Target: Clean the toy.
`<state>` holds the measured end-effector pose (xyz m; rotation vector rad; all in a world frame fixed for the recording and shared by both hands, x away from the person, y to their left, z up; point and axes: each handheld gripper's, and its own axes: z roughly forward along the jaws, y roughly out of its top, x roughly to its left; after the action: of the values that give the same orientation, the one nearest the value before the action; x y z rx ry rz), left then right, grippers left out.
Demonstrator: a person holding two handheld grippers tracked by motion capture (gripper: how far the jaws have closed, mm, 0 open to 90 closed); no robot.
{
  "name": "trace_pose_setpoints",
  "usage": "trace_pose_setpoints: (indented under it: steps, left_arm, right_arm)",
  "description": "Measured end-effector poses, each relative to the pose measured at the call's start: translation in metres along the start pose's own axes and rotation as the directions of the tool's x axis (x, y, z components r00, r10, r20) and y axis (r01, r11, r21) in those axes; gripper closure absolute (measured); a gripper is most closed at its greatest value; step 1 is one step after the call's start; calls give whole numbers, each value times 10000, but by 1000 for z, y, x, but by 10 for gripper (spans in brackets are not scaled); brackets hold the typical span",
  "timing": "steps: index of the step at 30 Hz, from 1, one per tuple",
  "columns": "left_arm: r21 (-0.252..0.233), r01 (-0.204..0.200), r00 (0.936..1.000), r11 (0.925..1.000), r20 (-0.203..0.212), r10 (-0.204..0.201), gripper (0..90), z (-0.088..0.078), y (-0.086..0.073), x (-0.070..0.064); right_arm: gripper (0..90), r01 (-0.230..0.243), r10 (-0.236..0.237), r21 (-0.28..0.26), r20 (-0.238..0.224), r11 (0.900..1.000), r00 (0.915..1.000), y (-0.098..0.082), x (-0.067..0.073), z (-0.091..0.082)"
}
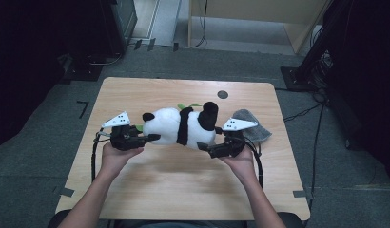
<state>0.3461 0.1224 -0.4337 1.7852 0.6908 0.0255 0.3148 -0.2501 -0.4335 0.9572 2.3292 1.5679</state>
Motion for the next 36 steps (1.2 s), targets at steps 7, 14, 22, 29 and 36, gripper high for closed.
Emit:
trace_pose_setpoints:
  steps: [7, 14, 22, 29, 36]
  left_arm:
    - [-320, 255, 9983, 9992, 529, -238, 588, -4, 4, 0]
    - [-129, 730, 9960, 9973, 527, -722, 494, 5, 1, 0]
    - [246, 449, 9985, 9987, 318, -456, 267, 13, -5, 4]
    - [341, -433, 9991, 9985, 48, 432, 218, 14, -7, 1]
    - [1078, -1593, 9871, 9813, -9, 1603, 221, 18, -16, -5]
  right_arm:
    - [145, 1059, -1073, 362, 369, 9937, 9935, -10, 2, 7]
    - [256, 1360, -1374, 198, 1044, 9905, 9850, -7, 14, 7]
    - [354, 560, -606, 526, 892, 9970, 9942, -6, 7, 4]
    - [459, -528, 505, 419, 551, 9977, 9972, -3, -1, -1]
    - [494, -979, 971, 197, 385, 9950, 9945, 1, -3, -10]
